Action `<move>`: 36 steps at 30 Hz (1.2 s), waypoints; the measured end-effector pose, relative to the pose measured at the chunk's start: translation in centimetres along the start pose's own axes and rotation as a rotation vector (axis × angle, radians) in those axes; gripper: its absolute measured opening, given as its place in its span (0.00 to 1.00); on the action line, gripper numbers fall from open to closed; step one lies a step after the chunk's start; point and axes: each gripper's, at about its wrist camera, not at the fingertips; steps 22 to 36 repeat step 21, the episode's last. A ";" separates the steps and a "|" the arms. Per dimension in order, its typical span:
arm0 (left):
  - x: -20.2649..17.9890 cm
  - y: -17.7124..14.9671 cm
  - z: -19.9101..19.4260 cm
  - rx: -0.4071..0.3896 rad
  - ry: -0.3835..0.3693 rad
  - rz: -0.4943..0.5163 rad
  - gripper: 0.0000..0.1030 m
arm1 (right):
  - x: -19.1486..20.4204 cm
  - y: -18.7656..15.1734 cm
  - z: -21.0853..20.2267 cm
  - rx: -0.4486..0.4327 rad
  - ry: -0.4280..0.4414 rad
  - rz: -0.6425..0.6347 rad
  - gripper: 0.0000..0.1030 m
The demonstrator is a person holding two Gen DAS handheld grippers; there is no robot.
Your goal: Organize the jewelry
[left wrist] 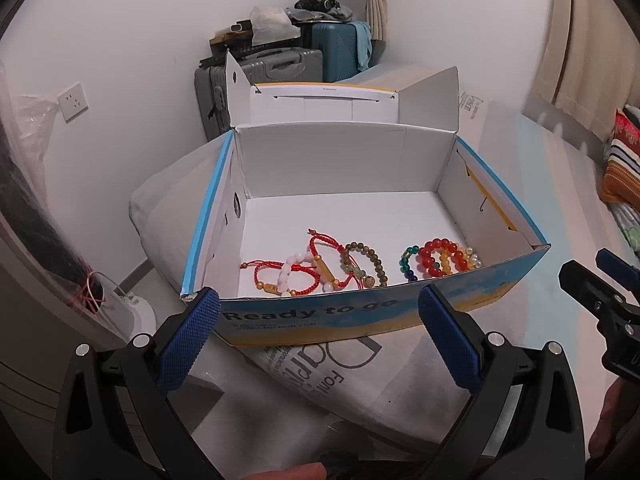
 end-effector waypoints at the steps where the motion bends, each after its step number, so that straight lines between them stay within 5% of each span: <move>1: 0.0 0.0 0.0 -0.001 0.001 -0.002 0.95 | 0.0 0.0 0.0 -0.002 -0.001 -0.001 0.93; 12: -0.5 0.1 -0.8 -0.046 0.035 0.014 0.95 | 0.1 0.1 -0.1 0.003 0.005 -0.001 0.93; 36: -0.7 0.0 -0.8 -0.012 0.026 0.003 0.95 | 0.2 -0.1 -0.5 -0.004 0.006 0.001 0.93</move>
Point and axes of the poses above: each gripper's, at about its wrist camera, not at the fingertips, and z roughly the way its jaws point, x to its left, y to its top, and after that the axes turned 7 degrees about z, right-handed
